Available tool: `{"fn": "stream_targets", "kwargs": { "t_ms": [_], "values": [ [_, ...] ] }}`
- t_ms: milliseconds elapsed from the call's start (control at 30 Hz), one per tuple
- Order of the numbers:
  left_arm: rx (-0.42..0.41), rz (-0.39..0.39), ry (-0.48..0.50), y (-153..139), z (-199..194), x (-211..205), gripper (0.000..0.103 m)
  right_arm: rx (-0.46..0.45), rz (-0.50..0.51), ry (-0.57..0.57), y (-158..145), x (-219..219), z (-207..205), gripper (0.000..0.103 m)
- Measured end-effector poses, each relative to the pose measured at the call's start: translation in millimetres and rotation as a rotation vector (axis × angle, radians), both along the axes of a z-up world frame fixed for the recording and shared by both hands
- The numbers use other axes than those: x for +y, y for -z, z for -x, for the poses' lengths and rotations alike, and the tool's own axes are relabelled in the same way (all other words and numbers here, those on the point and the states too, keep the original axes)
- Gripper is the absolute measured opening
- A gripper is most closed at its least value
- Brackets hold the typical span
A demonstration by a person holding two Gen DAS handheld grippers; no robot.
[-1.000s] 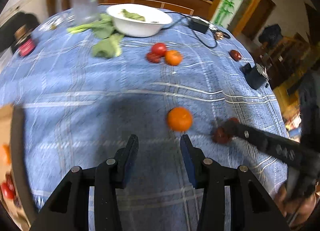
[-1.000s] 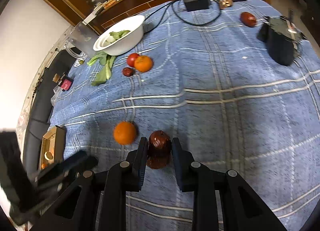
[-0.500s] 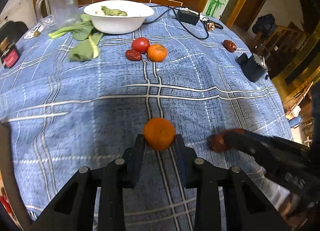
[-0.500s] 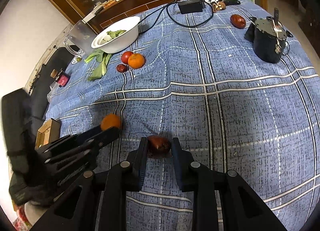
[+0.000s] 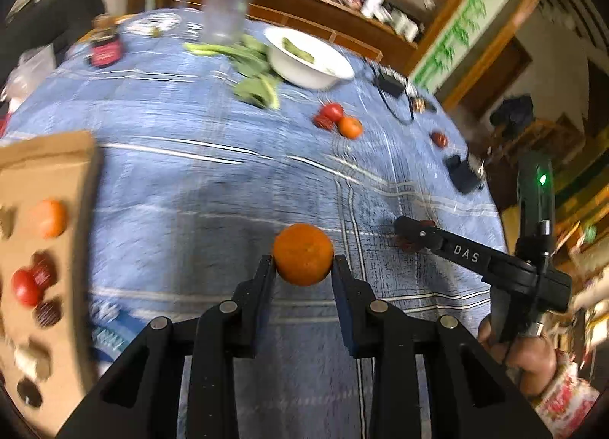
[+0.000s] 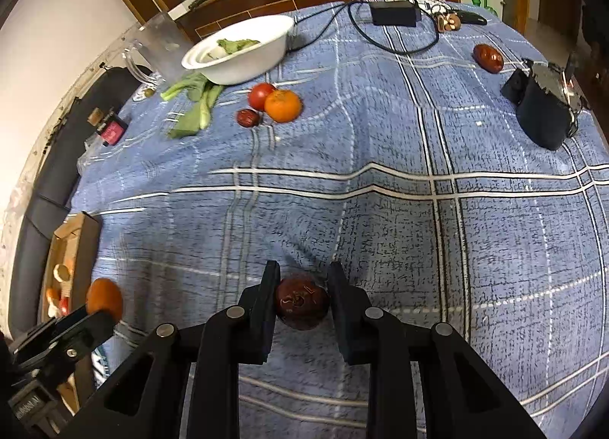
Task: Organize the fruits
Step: 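Carry the orange and red date into the tray, then open both grippers over the tray and lift them away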
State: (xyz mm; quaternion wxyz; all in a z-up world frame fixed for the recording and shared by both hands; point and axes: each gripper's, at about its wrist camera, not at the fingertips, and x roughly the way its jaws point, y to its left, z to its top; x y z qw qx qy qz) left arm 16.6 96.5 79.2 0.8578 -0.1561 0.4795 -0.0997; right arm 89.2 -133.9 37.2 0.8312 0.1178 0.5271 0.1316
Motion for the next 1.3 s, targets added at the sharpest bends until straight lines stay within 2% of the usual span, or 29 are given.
{"fn": "stream_targets", "kwargs": {
  "t_ms": [100,267,400,533,667,767,867,1000,1200,1267,1300],
  "values": [
    [-0.016,0.030,-0.068,-13.1,24.9,37.5,0.029,-0.007,-0.058,-0.005,-15.4,7.4,7.7,0.027],
    [-0.007,-0.010,-0.212,-22.1,71.3,113.0,0.029,-0.004,-0.165,-0.064,-39.0,47.6,27.7,0.027],
    [0.037,-0.071,-0.326,-13.0,107.9,168.8,0.029,0.006,-0.206,-0.181,-51.2,110.5,51.4,0.028],
    [0.091,-0.103,-0.393,0.6,130.6,207.9,0.030,0.025,-0.214,-0.326,-55.3,182.8,79.2,0.028],
    [0.115,-0.139,-0.384,8.0,140.8,225.4,0.030,0.046,-0.199,-0.459,-51.7,246.1,110.0,0.028],
    [0.131,-0.175,-0.349,14.2,140.6,228.0,0.030,0.057,-0.155,-0.545,-43.3,285.5,132.3,0.028],
    [0.147,-0.169,-0.327,21.5,142.5,230.8,0.030,0.058,-0.092,-0.606,-31.9,312.7,150.0,0.028],
    [0.156,-0.155,-0.304,28.2,141.9,235.2,0.030,0.063,-0.028,-0.629,-17.1,332.7,156.8,0.029],
    [0.148,-0.143,-0.284,26.2,137.2,241.5,0.031,0.075,-0.001,-0.626,-7.3,345.5,155.2,0.029],
    [0.138,-0.139,-0.283,22.9,135.7,244.4,0.031,0.064,0.014,-0.626,-8.7,350.7,153.4,0.036],
    [0.131,-0.139,-0.286,20.2,135.1,246.4,0.034,0.052,0.020,-0.626,-10.4,353.7,153.5,0.044]
  ]
}}
